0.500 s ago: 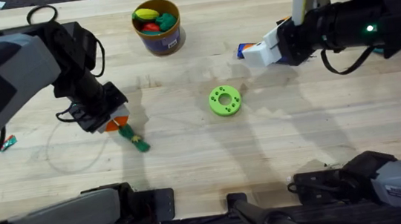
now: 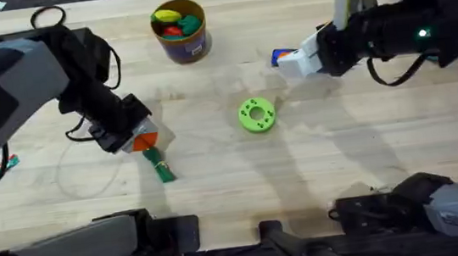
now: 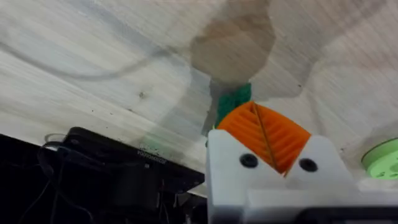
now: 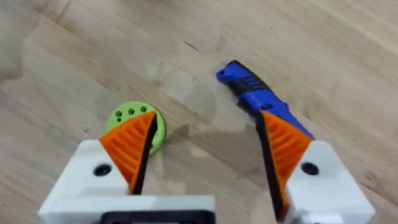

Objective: Pick up the gripper from the table and insert it into the empty holder that is missing its gripper. Then pick up a screw, insert it into the mounting hole, and use the screwdriver to tighten it. Finally, clean up the table by picking up the vegetable and placing it into the bucket.

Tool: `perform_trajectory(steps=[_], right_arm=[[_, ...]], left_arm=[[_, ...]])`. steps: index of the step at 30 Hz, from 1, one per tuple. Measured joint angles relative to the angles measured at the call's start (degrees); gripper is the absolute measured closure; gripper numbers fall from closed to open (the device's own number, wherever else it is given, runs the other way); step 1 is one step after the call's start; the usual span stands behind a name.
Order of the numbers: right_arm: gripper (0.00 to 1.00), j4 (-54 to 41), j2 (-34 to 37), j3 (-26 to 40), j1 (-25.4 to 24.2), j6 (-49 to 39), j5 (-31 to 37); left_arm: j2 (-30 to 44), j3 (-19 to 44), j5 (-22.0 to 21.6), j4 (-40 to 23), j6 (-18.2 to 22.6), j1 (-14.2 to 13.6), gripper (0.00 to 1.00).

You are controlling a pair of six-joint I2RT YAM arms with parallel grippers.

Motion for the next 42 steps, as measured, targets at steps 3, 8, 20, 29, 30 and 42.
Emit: perform_trajectory(steps=[3,8,20,29,30,42], right_arm=[[0.058,0.02,0.00,0.00,0.00,0.00,0.00],[0.058,0.08,0.01,0.00,0.00,-0.03,0.02],[0.058,0.10,0.06,0.00,0.00,-1.29,0.02],[0.058,-0.09,1.57,0.00,0.00,-1.33,0.02],[0.058,-0.05,1.57,0.00,0.00,-1.33,0.02],[0.058,0.00,1.57,0.00,0.00,-1.32,0.02]], left_arm=[[0.00,-0.03,0.12,-0.22,0.09,0.00,0.940],[0.00,-0.03,0.24,-0.30,0.19,0.00,0.732],[-2.90,4.23,0.25,-6.92,3.28,-0.01,0.074],[-12.68,-0.38,-3.22,-3.86,0.76,-6.91,0.073],[-12.58,-1.95,-3.45,-2.33,0.40,-8.19,0.073],[-8.41,-13.10,-4.58,4.83,-3.95,-12.17,0.104]])
